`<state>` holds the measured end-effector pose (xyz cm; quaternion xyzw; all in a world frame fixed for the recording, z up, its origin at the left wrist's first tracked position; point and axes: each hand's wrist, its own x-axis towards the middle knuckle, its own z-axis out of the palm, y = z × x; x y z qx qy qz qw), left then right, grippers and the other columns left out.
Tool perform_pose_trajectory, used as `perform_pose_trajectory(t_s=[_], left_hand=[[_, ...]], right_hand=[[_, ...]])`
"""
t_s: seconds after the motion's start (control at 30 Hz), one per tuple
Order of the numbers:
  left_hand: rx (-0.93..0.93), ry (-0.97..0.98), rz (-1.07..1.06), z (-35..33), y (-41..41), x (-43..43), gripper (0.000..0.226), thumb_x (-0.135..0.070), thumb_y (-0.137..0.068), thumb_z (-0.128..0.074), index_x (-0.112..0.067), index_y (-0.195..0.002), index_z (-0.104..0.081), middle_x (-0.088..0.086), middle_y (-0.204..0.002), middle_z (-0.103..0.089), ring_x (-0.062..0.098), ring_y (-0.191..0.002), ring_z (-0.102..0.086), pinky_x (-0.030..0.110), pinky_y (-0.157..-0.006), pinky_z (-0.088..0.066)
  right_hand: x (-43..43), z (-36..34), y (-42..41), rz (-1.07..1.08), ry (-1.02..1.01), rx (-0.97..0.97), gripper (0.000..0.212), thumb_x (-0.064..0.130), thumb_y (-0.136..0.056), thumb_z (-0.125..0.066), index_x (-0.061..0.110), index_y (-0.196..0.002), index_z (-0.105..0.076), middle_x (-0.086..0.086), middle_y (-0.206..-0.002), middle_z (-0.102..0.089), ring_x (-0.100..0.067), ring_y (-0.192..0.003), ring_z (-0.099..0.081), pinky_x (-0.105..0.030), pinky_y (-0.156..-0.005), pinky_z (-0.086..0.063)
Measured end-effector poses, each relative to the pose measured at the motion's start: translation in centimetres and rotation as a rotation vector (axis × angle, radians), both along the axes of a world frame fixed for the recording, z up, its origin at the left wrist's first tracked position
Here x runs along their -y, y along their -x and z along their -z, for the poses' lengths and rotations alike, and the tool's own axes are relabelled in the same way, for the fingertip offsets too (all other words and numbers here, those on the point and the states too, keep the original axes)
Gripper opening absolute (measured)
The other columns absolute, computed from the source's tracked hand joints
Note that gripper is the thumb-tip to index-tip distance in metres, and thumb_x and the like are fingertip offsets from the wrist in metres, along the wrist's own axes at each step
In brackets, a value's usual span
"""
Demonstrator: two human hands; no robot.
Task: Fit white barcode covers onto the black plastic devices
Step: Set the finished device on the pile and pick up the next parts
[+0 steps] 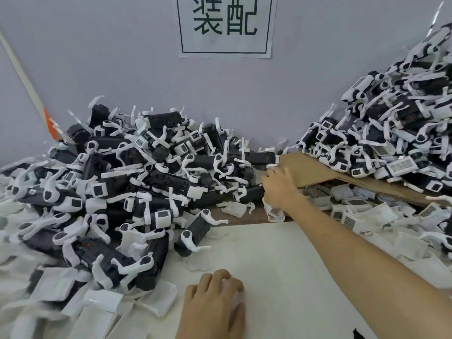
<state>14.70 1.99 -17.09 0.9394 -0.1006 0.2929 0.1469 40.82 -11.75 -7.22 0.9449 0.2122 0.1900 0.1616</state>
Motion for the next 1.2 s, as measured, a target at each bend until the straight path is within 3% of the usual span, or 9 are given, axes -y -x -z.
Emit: perform_pose_trajectory(t_s=[0.23,0.37,0.53,0.6,0.67,0.77,0.93,1.07,1.2], left_hand=[[-0.025,-0.019,0.000,-0.3,0.3,0.0,0.025,-0.039,-0.049,-0.072,-0.036,-0.074,-0.070,-0.016,-0.083,-0.066,0.007,-0.066,-0.066,0.021,-0.054,-0.038],[-0.137,-0.011,-0.029,-0.8,1.1,-0.1,0.034,-0.036,-0.055,-0.088,-0.035,-0.085,-0.071,-0.014,-0.093,-0.067,0.009,-0.076,-0.067,0.023,-0.062,-0.039],[-0.203,0.011,-0.045,-1.1,1.9,0.1,0.030,-0.044,-0.098,-0.045,-0.044,-0.127,-0.053,-0.025,-0.133,-0.044,0.004,-0.124,-0.044,0.025,-0.088,-0.025],[-0.254,0.031,-0.022,-1.3,2.1,0.0,0.030,-0.049,-0.102,-0.037,-0.048,-0.131,-0.046,-0.035,-0.133,-0.037,-0.006,-0.127,-0.034,0.021,-0.093,-0.023],[-0.339,0.249,0.052,-2.3,2.5,0.5,0.029,-0.053,-0.100,-0.044,-0.048,-0.128,-0.052,-0.040,-0.125,-0.048,-0.013,-0.122,-0.040,0.020,-0.101,-0.029],[-0.477,0.871,0.273,-3.3,3.1,1.6,0.048,-0.069,-0.083,-0.052,-0.048,-0.126,-0.056,-0.032,-0.118,-0.066,-0.010,-0.115,-0.057,0.023,-0.101,-0.044],[-0.467,1.385,0.247,-3.1,2.6,1.8,0.057,-0.058,-0.087,-0.055,-0.012,-0.119,-0.068,0.009,-0.111,-0.075,0.019,-0.108,-0.070,0.033,-0.087,-0.055],[-0.409,1.570,0.199,-2.8,2.3,1.1,0.066,-0.056,-0.080,-0.060,-0.001,-0.115,-0.066,0.016,-0.106,-0.075,0.025,-0.098,-0.073,0.042,-0.090,-0.051],[-0.298,1.547,0.174,-2.8,2.1,0.6,0.062,-0.061,-0.072,-0.081,-0.006,-0.095,-0.063,0.009,-0.091,-0.070,0.018,-0.082,-0.071,0.041,-0.094,-0.049]], right_hand=[[-0.6,-1.1,2.1,-0.054,-0.086,0.010,0.030,0.026,-0.086,-0.067,0.016,-0.114,-0.063,-0.009,-0.124,-0.057,-0.026,-0.120,-0.051,-0.041,-0.106,-0.033],[0.0,-1.6,5.4,-0.179,-0.369,-0.051,0.028,0.016,-0.081,-0.066,0.017,-0.107,-0.054,-0.003,-0.104,-0.064,-0.027,-0.097,-0.062,-0.038,-0.078,-0.045],[2.6,-1.9,11.1,-0.187,-0.724,-0.211,0.025,0.017,-0.078,-0.070,0.026,-0.098,-0.057,0.004,-0.085,-0.068,-0.022,-0.077,-0.062,-0.035,-0.062,-0.051],[3.8,-1.3,14.1,-0.195,-0.943,-0.278,0.027,0.019,-0.077,-0.077,0.028,-0.096,-0.058,0.012,-0.084,-0.066,-0.014,-0.073,-0.062,-0.030,-0.060,-0.049],[4.4,0.1,17.6,-0.228,-1.173,-0.349,0.030,0.021,-0.079,-0.079,0.031,-0.098,-0.058,0.017,-0.087,-0.065,-0.005,-0.076,-0.062,-0.024,-0.060,-0.050],[4.2,3.2,22.6,-0.376,-1.365,-0.447,0.030,0.022,-0.084,-0.072,0.034,-0.103,-0.052,0.019,-0.095,-0.062,-0.003,-0.088,-0.062,-0.015,-0.067,-0.049],[2.9,5.0,25.1,-0.541,-1.180,-0.511,0.038,0.026,-0.090,-0.070,0.026,-0.122,-0.048,0.017,-0.114,-0.046,-0.007,-0.100,-0.055,-0.030,-0.075,-0.056],[3.8,4.5,24.8,-0.607,-1.083,-0.543,0.042,0.045,-0.092,-0.062,0.032,-0.129,-0.048,0.022,-0.124,-0.048,0.003,-0.115,-0.047,-0.016,-0.097,-0.037],[6.7,4.3,21.9,-0.274,-1.023,-0.238,0.033,0.036,-0.094,-0.063,0.025,-0.125,-0.059,0.012,-0.128,-0.051,-0.006,-0.122,-0.048,-0.032,-0.103,-0.036]])
